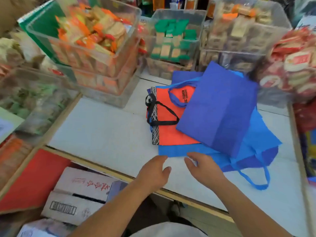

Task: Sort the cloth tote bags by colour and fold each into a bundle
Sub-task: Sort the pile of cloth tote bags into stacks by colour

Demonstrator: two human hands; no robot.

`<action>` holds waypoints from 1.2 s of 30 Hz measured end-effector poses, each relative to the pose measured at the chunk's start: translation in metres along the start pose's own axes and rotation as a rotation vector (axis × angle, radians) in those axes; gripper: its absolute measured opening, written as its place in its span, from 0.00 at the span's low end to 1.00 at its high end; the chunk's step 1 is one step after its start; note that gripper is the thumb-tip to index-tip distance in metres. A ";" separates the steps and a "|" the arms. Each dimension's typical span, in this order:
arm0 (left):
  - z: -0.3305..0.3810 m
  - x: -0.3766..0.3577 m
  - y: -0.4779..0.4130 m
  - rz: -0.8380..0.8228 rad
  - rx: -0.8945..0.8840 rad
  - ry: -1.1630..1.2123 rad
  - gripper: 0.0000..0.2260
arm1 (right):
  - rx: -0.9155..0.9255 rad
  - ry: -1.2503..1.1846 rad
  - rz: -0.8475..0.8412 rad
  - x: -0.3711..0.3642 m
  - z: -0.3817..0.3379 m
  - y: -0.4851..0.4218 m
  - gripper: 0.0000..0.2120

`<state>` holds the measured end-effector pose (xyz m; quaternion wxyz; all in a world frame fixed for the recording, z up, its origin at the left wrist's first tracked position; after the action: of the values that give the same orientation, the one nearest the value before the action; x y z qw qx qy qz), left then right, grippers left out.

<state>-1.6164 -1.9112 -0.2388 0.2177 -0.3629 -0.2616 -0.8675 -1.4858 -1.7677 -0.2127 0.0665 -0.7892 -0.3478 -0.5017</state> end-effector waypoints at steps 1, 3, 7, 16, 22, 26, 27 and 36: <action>0.003 0.000 -0.008 -0.033 -0.015 -0.006 0.26 | -0.025 -0.014 0.012 0.005 0.002 -0.006 0.18; 0.012 0.002 -0.032 -0.064 -0.075 -0.041 0.24 | -0.077 -0.036 0.052 0.020 0.008 -0.020 0.17; 0.055 -0.003 -0.099 -0.080 -0.203 -0.022 0.19 | -0.158 -0.064 0.134 0.050 0.037 -0.033 0.19; 0.084 -0.045 -0.226 0.085 0.078 0.073 0.28 | -0.295 -0.112 0.213 0.069 0.139 -0.069 0.28; 0.100 -0.058 -0.200 0.230 0.070 0.193 0.07 | -0.498 -0.302 0.295 0.073 0.196 -0.100 0.34; 0.103 -0.054 -0.166 0.279 0.067 0.256 0.14 | -0.566 -0.330 0.284 0.068 0.217 -0.109 0.38; 0.102 -0.053 -0.160 0.283 0.065 0.252 0.13 | -0.559 -0.353 0.269 0.067 0.217 -0.108 0.39; 0.118 -0.052 -0.145 0.180 -0.036 0.193 0.08 | -0.435 -0.430 0.605 0.113 0.167 -0.057 0.25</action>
<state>-1.6051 -1.7177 -0.2498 0.3122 -0.3035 -0.1902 -0.8799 -1.3676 -1.5952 -0.2134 -0.0314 -0.9379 0.0071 -0.3453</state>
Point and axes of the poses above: each hand's wrist, its own y-axis away from the middle knuckle, its own x-axis out of the back of the hand, z = x × y, the point moved 6 cm from there along -y, towards the middle knuckle, and after that the axes turned 11 degrees about z, right-handed, at the moved point
